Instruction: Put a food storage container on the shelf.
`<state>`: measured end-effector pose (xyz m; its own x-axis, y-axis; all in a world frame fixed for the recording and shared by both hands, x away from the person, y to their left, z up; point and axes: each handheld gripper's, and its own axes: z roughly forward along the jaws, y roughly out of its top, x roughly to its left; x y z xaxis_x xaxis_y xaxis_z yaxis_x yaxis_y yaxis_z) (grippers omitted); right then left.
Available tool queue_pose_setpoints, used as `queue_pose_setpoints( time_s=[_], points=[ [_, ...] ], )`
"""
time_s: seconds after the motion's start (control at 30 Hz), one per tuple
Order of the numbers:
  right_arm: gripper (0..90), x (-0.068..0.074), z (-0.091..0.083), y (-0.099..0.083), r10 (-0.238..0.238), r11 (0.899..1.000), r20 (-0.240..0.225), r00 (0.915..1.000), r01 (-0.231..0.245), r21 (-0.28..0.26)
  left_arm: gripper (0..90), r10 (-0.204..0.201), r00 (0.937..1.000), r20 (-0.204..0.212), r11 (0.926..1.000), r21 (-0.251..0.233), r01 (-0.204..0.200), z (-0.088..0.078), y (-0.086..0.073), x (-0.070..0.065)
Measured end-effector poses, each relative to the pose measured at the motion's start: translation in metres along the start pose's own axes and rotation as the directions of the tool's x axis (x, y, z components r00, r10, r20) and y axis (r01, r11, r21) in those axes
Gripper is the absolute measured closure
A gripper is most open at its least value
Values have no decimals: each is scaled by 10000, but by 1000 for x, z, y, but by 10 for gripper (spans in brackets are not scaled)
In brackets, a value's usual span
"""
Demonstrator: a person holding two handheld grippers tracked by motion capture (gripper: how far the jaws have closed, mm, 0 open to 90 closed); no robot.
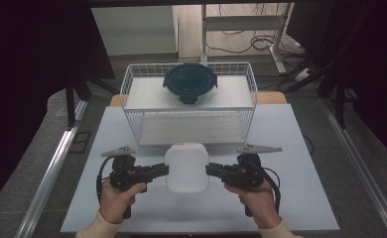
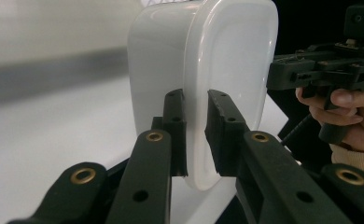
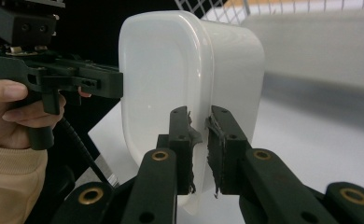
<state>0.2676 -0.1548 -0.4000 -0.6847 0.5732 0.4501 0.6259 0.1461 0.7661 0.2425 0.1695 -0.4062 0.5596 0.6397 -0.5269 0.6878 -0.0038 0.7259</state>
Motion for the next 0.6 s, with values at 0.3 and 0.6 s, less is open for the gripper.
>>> queue_pose_setpoints(
  time_s=[0.3,0.6],
  points=[
    [795,5,-10,36,-502,9983,-54,9987,500,-294,785,274,9995,-155,9982,-522,-281,-11,29,-13],
    [793,21,-20,67,-893,9952,39,9960,894,-411,787,563,9983,-127,9948,-839,-571,-28,54,-25]
  ],
)
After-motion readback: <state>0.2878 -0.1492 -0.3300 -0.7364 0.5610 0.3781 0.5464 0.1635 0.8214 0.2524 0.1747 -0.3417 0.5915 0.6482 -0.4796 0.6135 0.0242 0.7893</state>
